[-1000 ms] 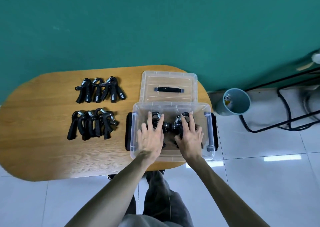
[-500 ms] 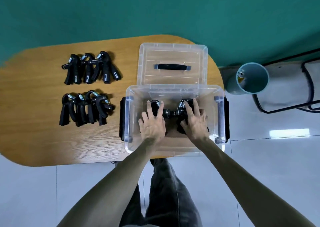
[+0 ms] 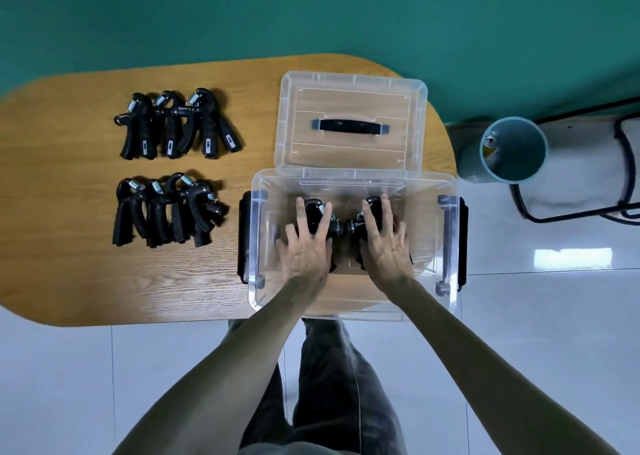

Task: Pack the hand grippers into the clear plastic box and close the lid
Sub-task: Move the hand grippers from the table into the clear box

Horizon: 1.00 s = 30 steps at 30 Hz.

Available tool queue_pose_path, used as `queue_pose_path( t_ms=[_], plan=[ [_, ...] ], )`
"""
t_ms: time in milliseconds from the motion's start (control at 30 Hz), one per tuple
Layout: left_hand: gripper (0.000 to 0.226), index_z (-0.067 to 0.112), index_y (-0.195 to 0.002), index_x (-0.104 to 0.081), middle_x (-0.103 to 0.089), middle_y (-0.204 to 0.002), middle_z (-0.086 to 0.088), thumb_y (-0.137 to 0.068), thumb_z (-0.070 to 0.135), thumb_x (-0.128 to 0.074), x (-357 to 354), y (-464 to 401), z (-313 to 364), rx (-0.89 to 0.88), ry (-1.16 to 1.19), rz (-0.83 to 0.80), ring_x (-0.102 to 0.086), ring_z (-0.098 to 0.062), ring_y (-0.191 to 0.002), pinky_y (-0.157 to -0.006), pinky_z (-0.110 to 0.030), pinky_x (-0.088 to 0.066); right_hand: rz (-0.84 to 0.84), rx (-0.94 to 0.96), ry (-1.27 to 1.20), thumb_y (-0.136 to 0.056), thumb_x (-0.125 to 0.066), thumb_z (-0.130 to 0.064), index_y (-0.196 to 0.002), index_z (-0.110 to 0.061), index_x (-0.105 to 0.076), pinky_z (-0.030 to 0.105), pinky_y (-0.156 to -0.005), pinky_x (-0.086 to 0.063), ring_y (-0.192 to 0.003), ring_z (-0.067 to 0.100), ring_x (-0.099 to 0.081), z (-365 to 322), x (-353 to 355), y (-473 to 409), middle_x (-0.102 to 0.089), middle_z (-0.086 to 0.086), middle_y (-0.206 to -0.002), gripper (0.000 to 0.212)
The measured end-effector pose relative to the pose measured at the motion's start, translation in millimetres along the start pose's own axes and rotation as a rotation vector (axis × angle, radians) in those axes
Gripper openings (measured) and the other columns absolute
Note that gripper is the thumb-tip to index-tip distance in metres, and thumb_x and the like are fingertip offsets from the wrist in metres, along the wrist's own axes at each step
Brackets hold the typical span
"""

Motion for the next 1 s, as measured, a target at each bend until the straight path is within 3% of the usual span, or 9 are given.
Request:
queue_pose_path(
  t_ms=[100, 233, 567, 800, 1000],
  plan=[
    [0.07, 0.03, -0.161, 0.006, 0.01, -0.167, -0.021, -0.105, 0.045, -0.032, 5.9, 3.9, 0.9, -0.064, -0.036, 0.064, -0.044, -0.035, -0.116, -0.088, -0.049, -0.044, 0.03, -0.05, 0.018, -0.098, -0.035, -0.036, -0.16, -0.023, 0.0, 0.066, -0.114, -0.025, -0.145, 0.047, -0.023, -4.0, 6.3, 2.4, 0.002, 0.014, -0.167, 0.072],
    [0.069, 0.015, -0.162, -0.008, -0.001, -0.168, -0.02, -0.104, 0.043, -0.034, 25.0, 8.0, 1.2, -0.178, -0.005, 0.159, -0.031, -0.039, -0.142, -0.1, -0.05, -0.042, 0.141, -0.103, 0.065, -0.101, -0.027, -0.05, -0.16, -0.024, -0.009, 0.059, -0.116, -0.026, -0.146, 0.041, -0.026, -16.7, 28.3, 7.0, -0.022, 0.016, -0.163, 0.067],
    [0.063, 0.012, -0.157, -0.025, -0.033, -0.16, -0.014, -0.103, 0.037, -0.044, 93.7, 13.2, -33.1, -0.343, 0.055, 0.272, -0.029, -0.033, -0.147, -0.118, -0.048, -0.028, 0.344, -0.062, 0.096, -0.102, -0.034, -0.042, -0.152, -0.016, -0.034, 0.056, -0.102, -0.04, -0.132, 0.041, -0.041, -92.0, 74.2, 21.2, -0.041, 0.021, -0.149, 0.056],
    [0.064, 0.012, -0.16, -0.014, -0.015, -0.168, -0.015, -0.106, 0.044, -0.022, 128.9, 15.6, -134.9, -0.213, 0.082, 0.271, -0.016, -0.034, -0.153, -0.12, -0.048, -0.023, 0.34, -0.024, 0.24, -0.102, -0.037, -0.041, -0.156, -0.024, -0.025, 0.057, -0.1, -0.04, -0.128, 0.041, -0.041, -193.0, 69.5, 7.3, -0.038, 0.02, -0.15, 0.058],
    [0.065, 0.013, -0.16, -0.016, -0.018, -0.167, -0.016, -0.106, 0.046, -0.026, 146.8, 22.9, -244.8, -0.109, 0.089, 0.235, -0.025, -0.035, -0.15, -0.118, -0.05, -0.028, 0.265, 0.042, 0.336, -0.103, -0.036, -0.046, -0.158, -0.024, -0.02, 0.057, -0.097, -0.042, -0.124, 0.043, -0.046, -284.9, 51.9, -5.3, -0.03, 0.021, -0.158, 0.061]
  ],
)
Point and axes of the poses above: each hand's wrist, its own y-axis away from the middle knuckle, its own x-axis out of the back of the hand, z = x × y, the point moved 5 cm from there along -y, towards the middle knuckle
